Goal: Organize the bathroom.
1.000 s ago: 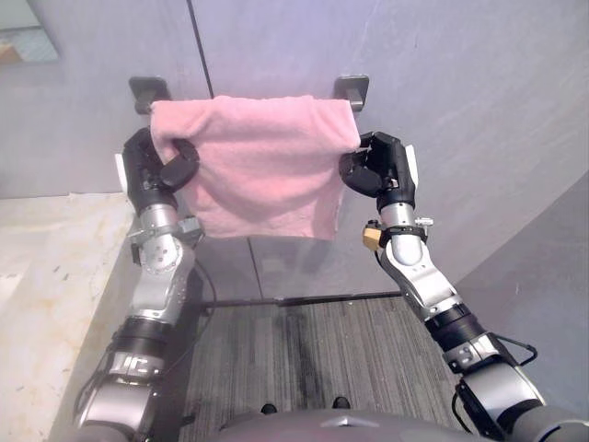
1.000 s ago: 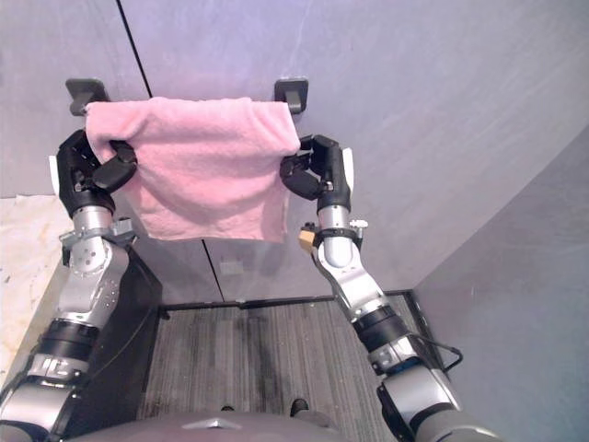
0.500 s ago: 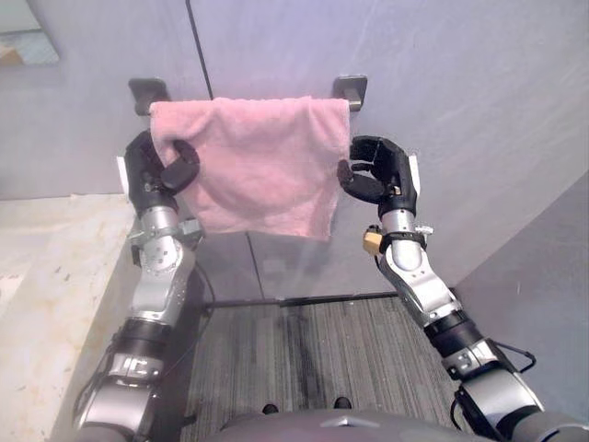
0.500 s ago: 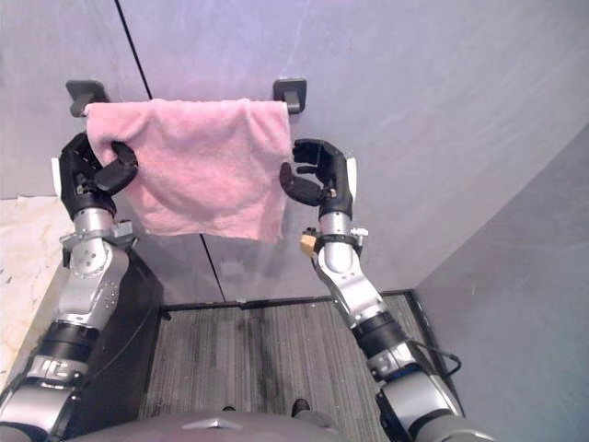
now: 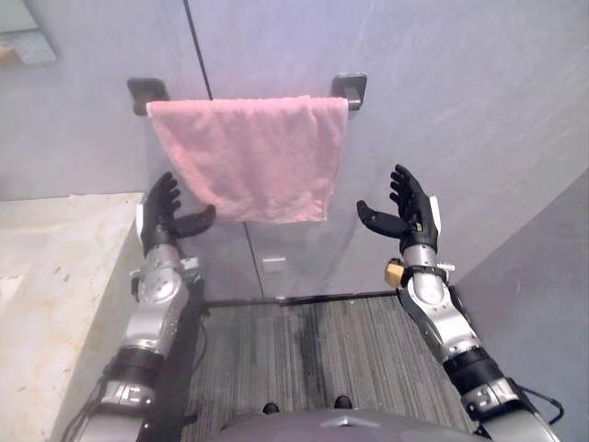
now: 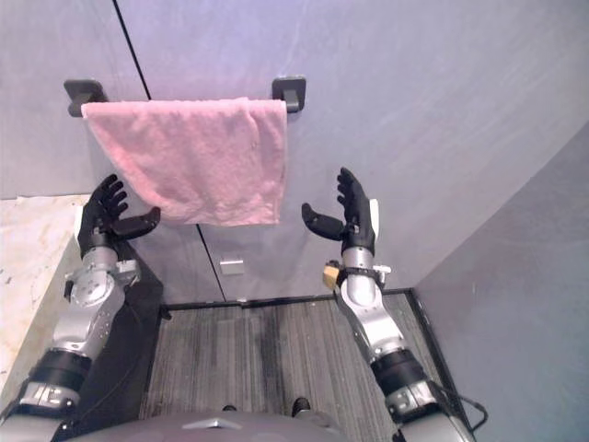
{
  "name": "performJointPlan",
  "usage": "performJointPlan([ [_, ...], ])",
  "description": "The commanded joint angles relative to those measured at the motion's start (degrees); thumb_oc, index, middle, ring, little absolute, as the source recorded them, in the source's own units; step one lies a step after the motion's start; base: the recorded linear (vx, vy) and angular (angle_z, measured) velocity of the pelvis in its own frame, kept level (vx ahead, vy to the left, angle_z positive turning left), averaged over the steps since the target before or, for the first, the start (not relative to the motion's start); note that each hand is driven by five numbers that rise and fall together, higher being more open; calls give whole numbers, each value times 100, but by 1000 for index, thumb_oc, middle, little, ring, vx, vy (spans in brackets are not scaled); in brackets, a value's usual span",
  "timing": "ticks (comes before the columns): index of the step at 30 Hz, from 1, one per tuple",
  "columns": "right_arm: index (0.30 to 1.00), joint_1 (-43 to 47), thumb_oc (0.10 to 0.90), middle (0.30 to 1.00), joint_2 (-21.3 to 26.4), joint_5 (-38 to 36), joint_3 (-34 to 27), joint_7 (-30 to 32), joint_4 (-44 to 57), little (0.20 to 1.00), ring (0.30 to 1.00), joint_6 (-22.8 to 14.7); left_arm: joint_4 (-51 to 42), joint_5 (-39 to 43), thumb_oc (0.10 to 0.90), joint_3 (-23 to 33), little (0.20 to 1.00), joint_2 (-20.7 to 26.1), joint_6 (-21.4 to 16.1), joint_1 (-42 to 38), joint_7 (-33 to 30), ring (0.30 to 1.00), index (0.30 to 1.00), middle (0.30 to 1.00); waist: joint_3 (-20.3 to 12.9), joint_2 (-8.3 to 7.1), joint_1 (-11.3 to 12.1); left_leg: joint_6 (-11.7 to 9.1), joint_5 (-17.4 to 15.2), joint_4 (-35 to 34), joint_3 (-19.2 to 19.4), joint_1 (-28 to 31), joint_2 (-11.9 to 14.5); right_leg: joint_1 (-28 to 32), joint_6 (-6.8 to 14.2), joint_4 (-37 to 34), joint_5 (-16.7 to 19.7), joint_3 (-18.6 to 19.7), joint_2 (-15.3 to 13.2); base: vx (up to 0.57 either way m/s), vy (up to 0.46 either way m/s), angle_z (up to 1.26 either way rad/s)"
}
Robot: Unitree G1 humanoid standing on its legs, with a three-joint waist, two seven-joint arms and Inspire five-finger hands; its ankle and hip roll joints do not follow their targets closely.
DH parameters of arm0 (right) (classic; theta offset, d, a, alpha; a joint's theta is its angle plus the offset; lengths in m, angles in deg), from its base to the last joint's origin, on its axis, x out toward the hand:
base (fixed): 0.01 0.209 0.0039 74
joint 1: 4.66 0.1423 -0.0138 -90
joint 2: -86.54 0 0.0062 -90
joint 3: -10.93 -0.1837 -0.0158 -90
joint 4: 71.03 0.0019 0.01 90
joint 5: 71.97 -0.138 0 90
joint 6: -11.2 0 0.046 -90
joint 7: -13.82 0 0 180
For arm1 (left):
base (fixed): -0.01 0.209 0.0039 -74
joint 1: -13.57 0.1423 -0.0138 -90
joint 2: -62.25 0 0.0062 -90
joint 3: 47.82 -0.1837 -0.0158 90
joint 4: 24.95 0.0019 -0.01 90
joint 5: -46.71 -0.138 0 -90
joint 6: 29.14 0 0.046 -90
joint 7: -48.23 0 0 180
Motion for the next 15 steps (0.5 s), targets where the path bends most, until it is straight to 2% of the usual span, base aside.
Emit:
performJointPlan([
  [1,900,97,800,900,72,335,-210,-98,175,900,900,-852,-126,-313,800,-20,900,298,-369,-190,230,900,900,900,-462,-86,-22,124,-457,17,71,87,-32,10,389,194,-344,155,-223,-97,-23,0],
  [5,900,-379,800,900,29,403,-226,-319,-82,900,900,-827,-14,-191,800,-127,900,63,-271,249,559,900,900,900,-397,-82,-75,148,-460,2,92,87,-23,-11,388,224,-359,163,-212,-119,-16,-3],
  [8,900,-680,800,900,16,585,-159,-565,-529,900,900,-883,333,292,800,-197,900,-57,-403,493,809,900,900,900,-360,-74,-114,151,-453,0,116,65,-19,-25,403,237,-346,132,-217,-136,1,-5],
  [9,900,-855,800,900,2,492,-119,-697,-869,900,900,-849,620,623,800,-229,900,-134,-452,617,1151,900,900,900,-331,-69,-137,147,-447,0,132,44,-15,-49,414,269,-346,87,-227,-137,8,-3],
  [10,900,-874,800,900,-3,496,-121,-714,-911,900,900,-848,648,597,800,-235,900,-140,-490,633,1174,900,900,900,-329,-70,-139,147,-447,0,133,41,-15,-52,416,273,-348,83,-228,-139,7,-5],
  [14,900,-1212,800,900,-51,596,-113,-864,-1582,900,900,-654,1300,1157,800,-342,900,-298,-477,903,1531,900,900,900,-266,-70,-182,155,-442,0,135,-11,-26,-93,457,327,-334,27,-243,-129,14,-7],
  [15,900,-1451,800,900,-153,440,-233,-947,-2601,900,900,-523,2363,1142,800,-318,900,-472,-433,1111,1925,900,900,900,-209,-78,-205,197,-447,0,115,-63,-59,-139,491,390,-340,-27,-254,-119,19,-2],
])
